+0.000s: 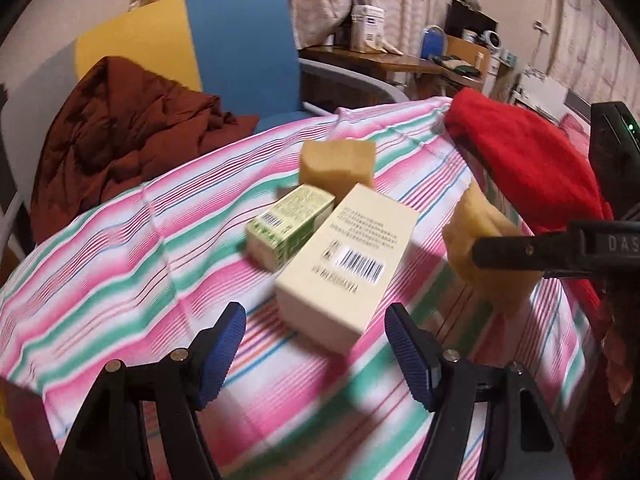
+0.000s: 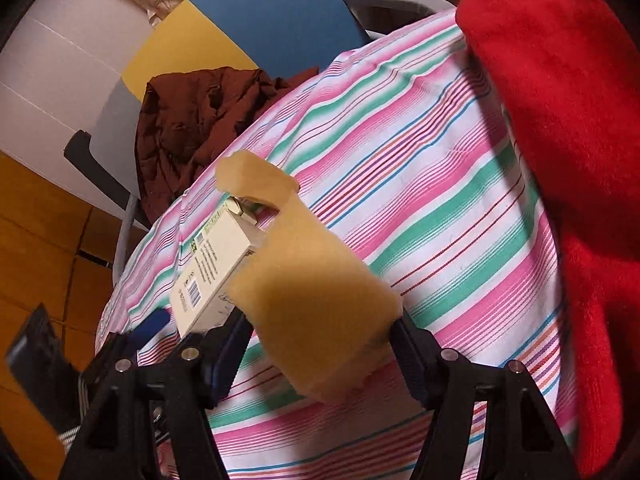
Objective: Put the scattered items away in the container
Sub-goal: 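Grasp the white medicine box with the left tool while the right holds the sponge, then carry the white box and tan sponge to the tin, opening the right tool over it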
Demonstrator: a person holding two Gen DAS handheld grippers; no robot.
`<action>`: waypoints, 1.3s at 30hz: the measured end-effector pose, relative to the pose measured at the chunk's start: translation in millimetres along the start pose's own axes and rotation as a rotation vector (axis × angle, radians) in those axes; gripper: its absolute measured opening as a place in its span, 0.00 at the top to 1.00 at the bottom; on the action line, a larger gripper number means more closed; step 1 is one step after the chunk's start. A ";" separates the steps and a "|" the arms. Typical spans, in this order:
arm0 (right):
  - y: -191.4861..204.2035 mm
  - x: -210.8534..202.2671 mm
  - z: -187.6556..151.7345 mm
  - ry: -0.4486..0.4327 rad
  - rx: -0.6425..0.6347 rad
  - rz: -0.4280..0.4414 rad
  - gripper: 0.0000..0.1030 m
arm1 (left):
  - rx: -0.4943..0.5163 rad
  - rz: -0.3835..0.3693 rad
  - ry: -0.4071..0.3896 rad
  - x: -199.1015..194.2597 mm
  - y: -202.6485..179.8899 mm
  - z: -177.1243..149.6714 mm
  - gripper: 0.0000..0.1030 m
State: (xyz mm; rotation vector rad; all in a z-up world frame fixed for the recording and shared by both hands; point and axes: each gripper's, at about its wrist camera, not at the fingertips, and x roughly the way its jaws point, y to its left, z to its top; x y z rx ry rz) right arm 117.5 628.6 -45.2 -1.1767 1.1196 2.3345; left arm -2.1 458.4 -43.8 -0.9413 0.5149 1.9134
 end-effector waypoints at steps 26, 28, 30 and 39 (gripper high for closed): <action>37.1 22.2 -1.0 -0.030 -0.169 -0.124 0.33 | -0.066 -0.061 -0.102 -2.3 -10.5 -44.8 0.51; 39.5 22.2 -1.8 -0.033 -0.186 -0.130 0.33 | -0.118 -0.065 -0.114 -7.2 -2.3 -48.5 0.51; 42.0 21.9 -2.4 -0.038 -0.199 -0.130 0.33 | -0.164 -0.080 -0.123 -12.0 5.5 -53.8 0.51; 58.8 22.7 -6.2 -0.060 -0.293 -0.145 0.33 | -0.325 -0.109 -0.140 -31.4 27.0 -77.7 0.51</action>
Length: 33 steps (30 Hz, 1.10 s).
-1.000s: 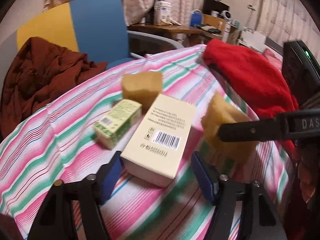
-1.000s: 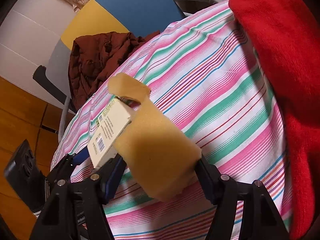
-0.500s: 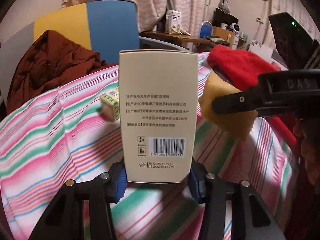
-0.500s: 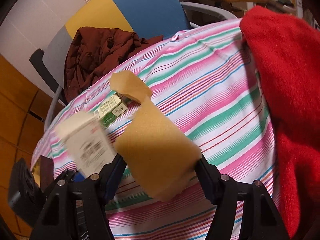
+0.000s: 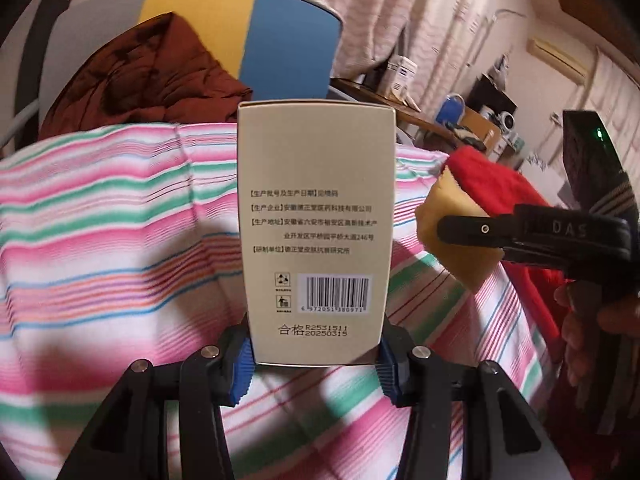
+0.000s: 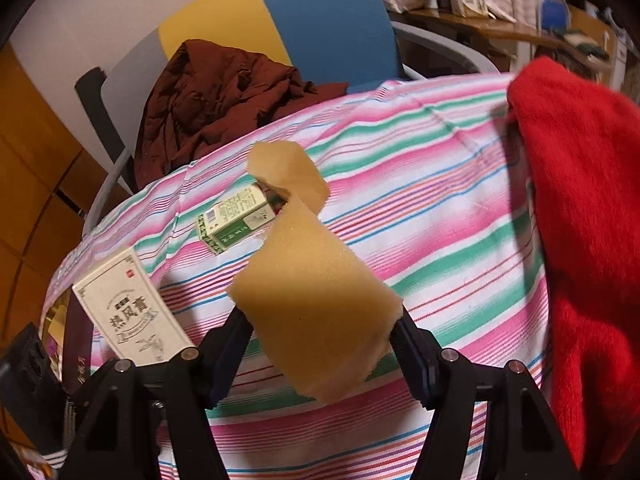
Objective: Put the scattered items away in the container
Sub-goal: 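Carry the white box and tan sponge to the tin, opening the right tool over it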
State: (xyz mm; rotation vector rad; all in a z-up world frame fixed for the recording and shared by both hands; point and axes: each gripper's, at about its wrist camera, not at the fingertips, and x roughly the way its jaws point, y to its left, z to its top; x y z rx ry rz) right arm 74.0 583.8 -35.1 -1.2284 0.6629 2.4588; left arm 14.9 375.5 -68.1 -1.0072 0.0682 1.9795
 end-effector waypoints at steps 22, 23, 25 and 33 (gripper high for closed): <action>45.9 -14.2 -10.2 -0.075 -0.218 0.044 0.33 | -0.113 0.065 -0.175 -154.2 64.0 -56.2 0.51; 49.6 -16.7 -10.9 -0.087 -0.234 0.052 0.33 | -0.115 0.073 -0.181 -160.7 66.8 -58.4 0.51; 61.3 -23.8 -13.8 -0.121 -0.283 0.060 0.33 | -0.121 0.088 -0.192 -173.2 72.6 -62.7 0.51; 111.4 -24.0 -33.6 -0.044 -0.299 0.187 0.33 | -0.182 0.118 -0.230 -209.7 99.1 -77.9 0.51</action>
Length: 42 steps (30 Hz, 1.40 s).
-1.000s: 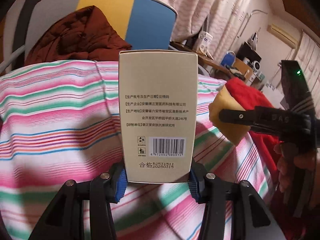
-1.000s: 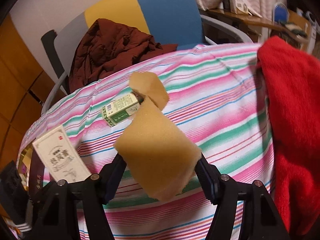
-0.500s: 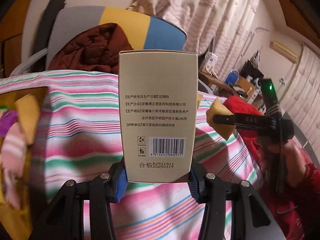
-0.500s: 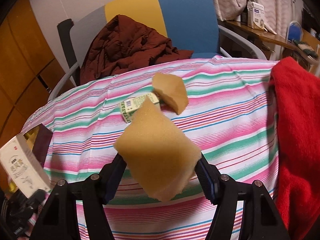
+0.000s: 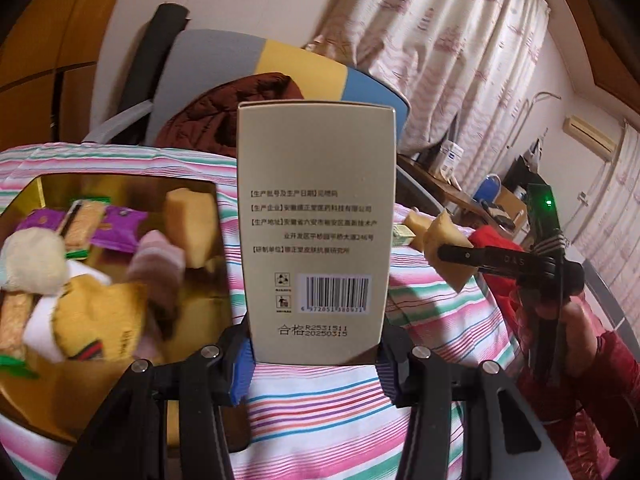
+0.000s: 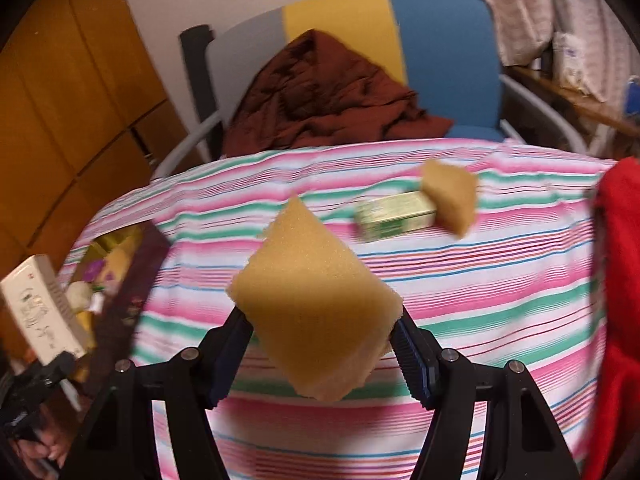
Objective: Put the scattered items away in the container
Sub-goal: 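Carry the white box and tan sponge to the tin, opening the right tool over it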
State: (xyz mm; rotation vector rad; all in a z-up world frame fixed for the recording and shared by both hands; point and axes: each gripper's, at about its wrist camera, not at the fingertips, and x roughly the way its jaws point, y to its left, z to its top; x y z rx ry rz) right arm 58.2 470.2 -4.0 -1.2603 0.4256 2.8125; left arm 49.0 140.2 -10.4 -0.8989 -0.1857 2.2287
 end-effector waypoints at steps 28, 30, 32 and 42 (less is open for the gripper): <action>288.0 89.6 11.6 0.105 -0.229 0.373 0.32 | -0.082 0.232 0.122 -66.6 126.5 -0.5 0.51; 294.5 101.4 11.3 0.124 -0.216 0.378 0.30 | -0.087 0.241 0.148 -63.3 129.5 -1.5 0.51; 298.7 114.2 14.4 0.138 -0.200 0.360 0.26 | -0.094 0.246 0.167 -62.0 132.6 -4.2 0.51; 289.1 116.2 23.8 0.092 -0.109 0.341 0.04 | -0.086 0.324 0.249 -56.3 139.6 -8.0 0.51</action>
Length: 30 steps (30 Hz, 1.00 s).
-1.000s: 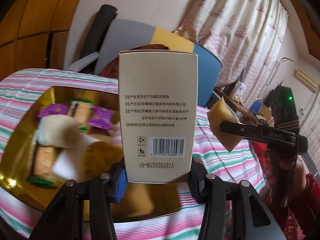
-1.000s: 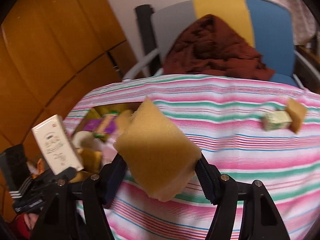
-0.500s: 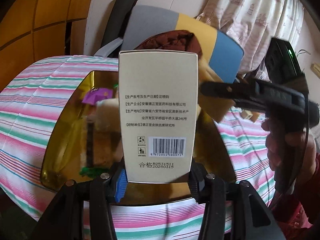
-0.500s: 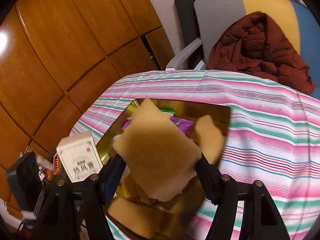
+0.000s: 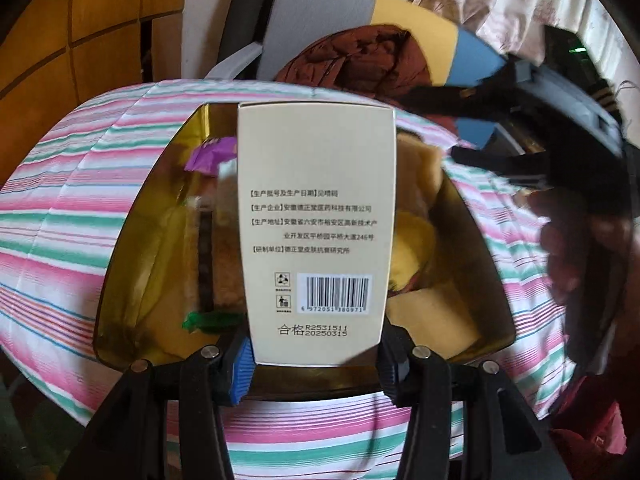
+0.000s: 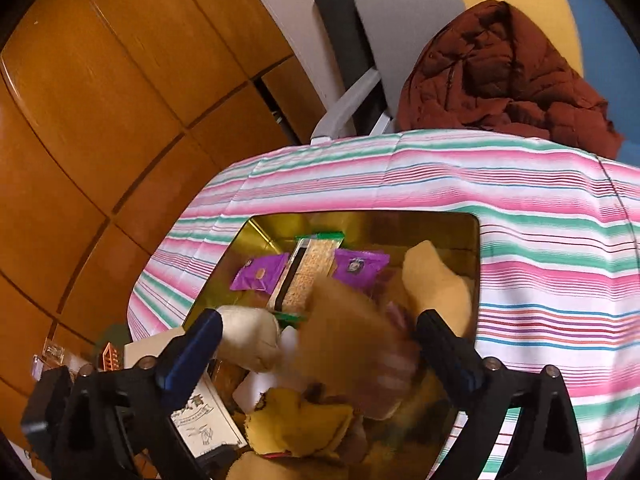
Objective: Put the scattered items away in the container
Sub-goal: 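Carry the white box and tan sponge to the tin, opening the right tool over it, then lower the white box into the tin and open the left tool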
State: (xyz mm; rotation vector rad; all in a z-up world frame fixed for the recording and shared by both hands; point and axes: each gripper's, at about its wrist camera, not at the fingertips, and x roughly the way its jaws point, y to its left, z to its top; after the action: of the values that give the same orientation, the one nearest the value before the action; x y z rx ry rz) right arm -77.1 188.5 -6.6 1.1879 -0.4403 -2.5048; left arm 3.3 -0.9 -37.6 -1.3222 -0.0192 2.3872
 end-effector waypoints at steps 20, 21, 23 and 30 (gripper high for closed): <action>0.5 -33.9 -39.5 -0.017 0.020 0.116 0.04 | -0.121 0.055 -0.187 -46.2 16.7 17.1 0.52; -0.2 -34.9 -40.5 -0.016 0.022 0.118 0.04 | -0.127 0.059 -0.186 -45.2 17.9 18.2 0.53; -1.5 -37.6 -42.5 -0.017 0.025 0.118 0.04 | -0.140 0.064 -0.187 -43.4 21.9 20.0 0.53; -11.3 -50.4 -45.3 -0.030 0.022 0.100 0.04 | -0.168 -0.002 -0.193 -41.8 13.2 15.4 0.51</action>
State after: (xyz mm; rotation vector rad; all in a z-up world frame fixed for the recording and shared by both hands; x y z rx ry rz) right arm -13.3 213.8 -4.2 1.1097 -0.5231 -2.4415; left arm 5.7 -25.1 2.1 -1.1555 -0.2816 2.5495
